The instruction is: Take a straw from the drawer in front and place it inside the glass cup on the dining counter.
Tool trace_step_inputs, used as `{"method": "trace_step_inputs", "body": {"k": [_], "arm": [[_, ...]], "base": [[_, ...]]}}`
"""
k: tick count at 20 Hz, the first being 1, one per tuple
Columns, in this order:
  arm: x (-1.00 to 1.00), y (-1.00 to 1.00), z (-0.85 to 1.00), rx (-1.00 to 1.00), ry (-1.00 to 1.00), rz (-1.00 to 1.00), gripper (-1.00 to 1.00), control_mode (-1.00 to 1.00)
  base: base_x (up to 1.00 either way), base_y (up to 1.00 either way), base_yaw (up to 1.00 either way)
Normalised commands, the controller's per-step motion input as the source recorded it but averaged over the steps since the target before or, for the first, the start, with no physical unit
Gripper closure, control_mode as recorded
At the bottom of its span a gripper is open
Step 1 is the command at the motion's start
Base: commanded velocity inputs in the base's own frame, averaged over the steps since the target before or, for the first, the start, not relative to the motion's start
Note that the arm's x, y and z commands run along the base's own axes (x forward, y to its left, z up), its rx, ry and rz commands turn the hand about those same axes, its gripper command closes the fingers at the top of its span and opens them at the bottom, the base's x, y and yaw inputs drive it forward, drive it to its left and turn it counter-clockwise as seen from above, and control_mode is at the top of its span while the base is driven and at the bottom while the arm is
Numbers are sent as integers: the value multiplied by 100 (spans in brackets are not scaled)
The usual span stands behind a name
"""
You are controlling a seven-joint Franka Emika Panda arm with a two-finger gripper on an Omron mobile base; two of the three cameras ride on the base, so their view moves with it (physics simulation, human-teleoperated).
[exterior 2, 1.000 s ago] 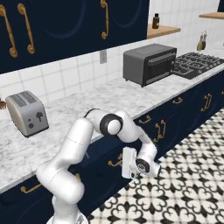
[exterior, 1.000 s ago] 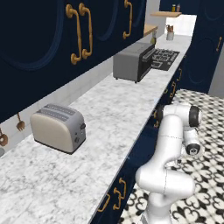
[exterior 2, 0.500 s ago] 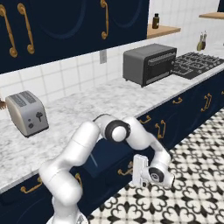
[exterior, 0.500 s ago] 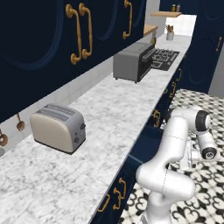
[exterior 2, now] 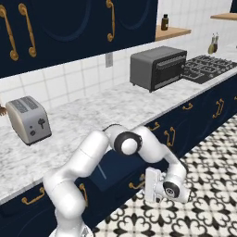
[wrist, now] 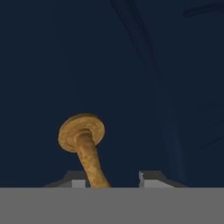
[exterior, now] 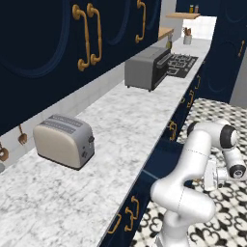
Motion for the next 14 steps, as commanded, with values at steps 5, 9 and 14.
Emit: {"method": "trace_step_inputs", "body": {"k": [5,9,14], "arm": [[-42,0,38,-15,-14,0,-100,-100],[-46,0,94,-29,-20,0,-100,-100],[-9,2,100,-35,-13,3,-100,-100]], "base": [[0,0,0],[0,0,0],[0,0,0]]}}
